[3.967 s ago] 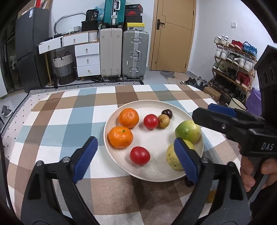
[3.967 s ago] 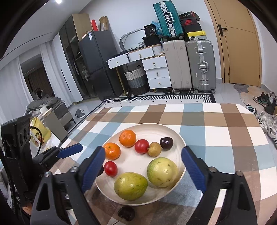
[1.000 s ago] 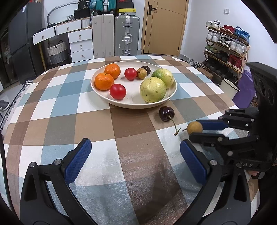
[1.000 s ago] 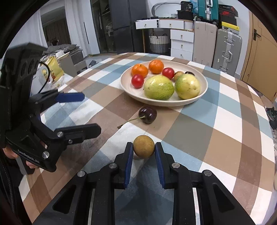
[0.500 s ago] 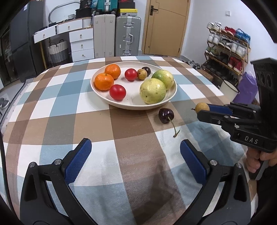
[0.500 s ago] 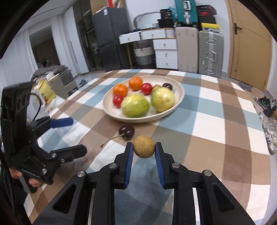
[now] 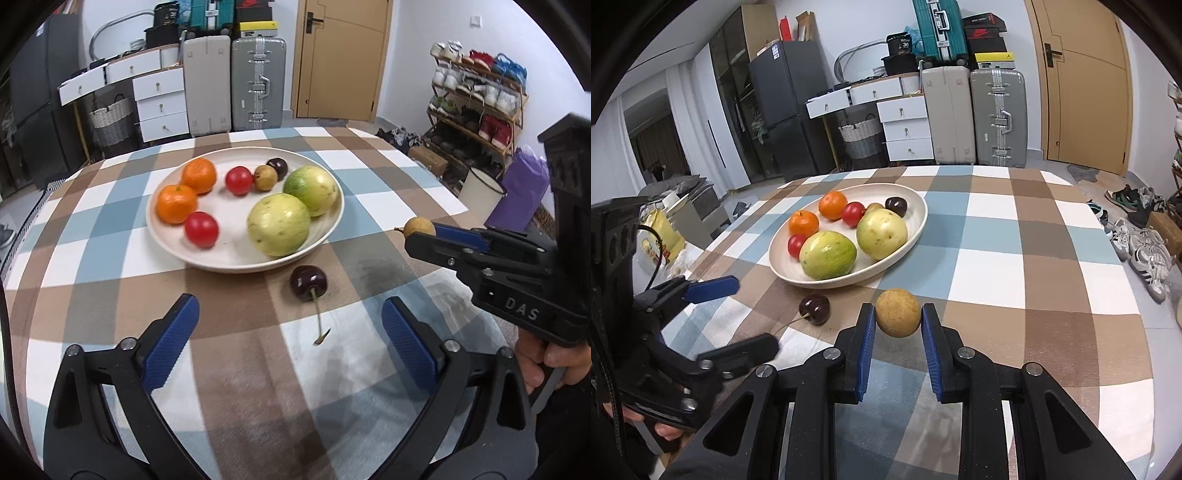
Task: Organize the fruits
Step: 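Grasp the dark cherry by its body with the left tool while the right tool holds the brown fruit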
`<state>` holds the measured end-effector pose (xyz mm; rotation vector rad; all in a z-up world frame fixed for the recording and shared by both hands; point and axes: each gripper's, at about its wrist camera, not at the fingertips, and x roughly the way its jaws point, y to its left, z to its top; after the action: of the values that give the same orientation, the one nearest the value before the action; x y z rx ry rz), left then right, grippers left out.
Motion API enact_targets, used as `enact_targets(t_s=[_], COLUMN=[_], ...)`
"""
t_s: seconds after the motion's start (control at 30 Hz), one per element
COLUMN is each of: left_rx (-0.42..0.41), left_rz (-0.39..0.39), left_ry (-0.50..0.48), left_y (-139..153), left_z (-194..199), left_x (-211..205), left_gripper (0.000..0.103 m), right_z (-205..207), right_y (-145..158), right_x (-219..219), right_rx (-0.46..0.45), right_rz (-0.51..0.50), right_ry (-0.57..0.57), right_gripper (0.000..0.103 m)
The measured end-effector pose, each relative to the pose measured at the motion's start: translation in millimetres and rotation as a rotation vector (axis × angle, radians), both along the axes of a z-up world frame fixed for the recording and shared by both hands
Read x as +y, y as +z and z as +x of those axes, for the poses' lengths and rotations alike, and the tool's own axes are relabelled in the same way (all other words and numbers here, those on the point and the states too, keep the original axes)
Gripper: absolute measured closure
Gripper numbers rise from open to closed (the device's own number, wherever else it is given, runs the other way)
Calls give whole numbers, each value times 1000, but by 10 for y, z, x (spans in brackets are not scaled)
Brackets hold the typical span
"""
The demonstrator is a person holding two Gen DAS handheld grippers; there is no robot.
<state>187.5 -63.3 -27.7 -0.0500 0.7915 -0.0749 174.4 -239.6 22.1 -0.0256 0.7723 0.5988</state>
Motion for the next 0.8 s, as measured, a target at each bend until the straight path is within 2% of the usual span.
enact_targets(t_s=[0.17,0.23,0.47,0.7,0.77,0.8], left_rx=[49,65,101,106,105,103], left_rz=[-12,-28,-7,-31,-37,-43], left_ry=[8,7,8,-11,-12,-14], left_y=[-109,-145,-240,-280,-278,-276], left_z=[166,230,380,453,459,463], left_x=[-48,-50,-128,-148,-140,-133], left_gripper=[13,18,30,53,61,69], right_z=[17,20,6,24,22,23], right_y=[-7,-9,-7,-22,-20,-20], right_x=[-16,-23,-8,-16,-15,-15], right_rx=[6,8,3,12,9,10], right_rz=[2,5,-2,-2,-2,-2], right_ry=[-13,-17,-13,-18,-19,-17], right_gripper=[77,77,77,77,77,77])
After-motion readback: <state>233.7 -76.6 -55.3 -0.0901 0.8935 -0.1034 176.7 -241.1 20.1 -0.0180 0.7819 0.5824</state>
